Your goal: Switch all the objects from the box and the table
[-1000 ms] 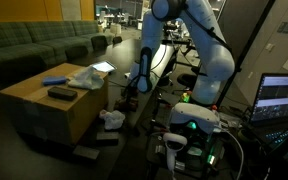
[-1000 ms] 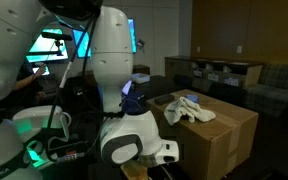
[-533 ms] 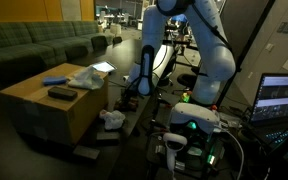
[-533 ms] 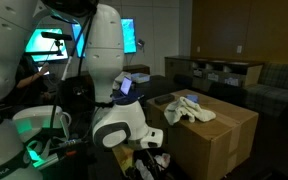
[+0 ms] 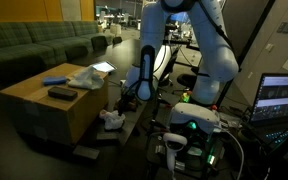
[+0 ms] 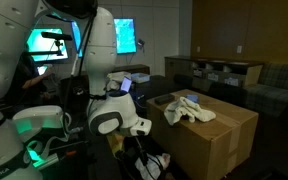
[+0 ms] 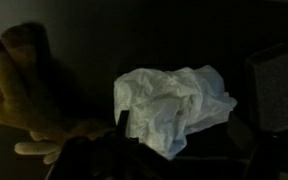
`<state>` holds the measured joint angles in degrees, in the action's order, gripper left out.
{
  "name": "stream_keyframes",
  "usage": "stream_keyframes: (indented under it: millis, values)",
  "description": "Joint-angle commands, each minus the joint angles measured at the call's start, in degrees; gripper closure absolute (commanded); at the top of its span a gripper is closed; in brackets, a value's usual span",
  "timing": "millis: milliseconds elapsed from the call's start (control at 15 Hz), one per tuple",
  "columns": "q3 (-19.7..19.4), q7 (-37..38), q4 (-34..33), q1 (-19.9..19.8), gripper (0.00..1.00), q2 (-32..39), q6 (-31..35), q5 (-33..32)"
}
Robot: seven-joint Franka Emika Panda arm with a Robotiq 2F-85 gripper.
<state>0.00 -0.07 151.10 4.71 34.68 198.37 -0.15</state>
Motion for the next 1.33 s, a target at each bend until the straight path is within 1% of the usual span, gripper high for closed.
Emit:
stream_keyframes:
  millis: [0, 267, 467, 733, 1000, 1267]
  values:
    - [1.3, 2.5, 0.2, 3.8, 0.0, 0.1, 1.3, 3.6]
    - [2.5, 3.8, -0.1, 5.7, 0.0, 0.9, 1.4, 4.4]
    - [3.4, 4.4, -0.6, 5.6, 0.0, 2.2, 1.6, 4.0]
    - [3.1, 4.2, -2.7, 5.6, 0.0, 5.4, 2.4, 3.9]
    - [2.9, 3.9, -6.1, 5.5, 0.0, 9.1, 2.6, 3.6]
    - [1.3, 3.4, -10.4, 6.8, 0.0, 13.0, 2.1, 4.3]
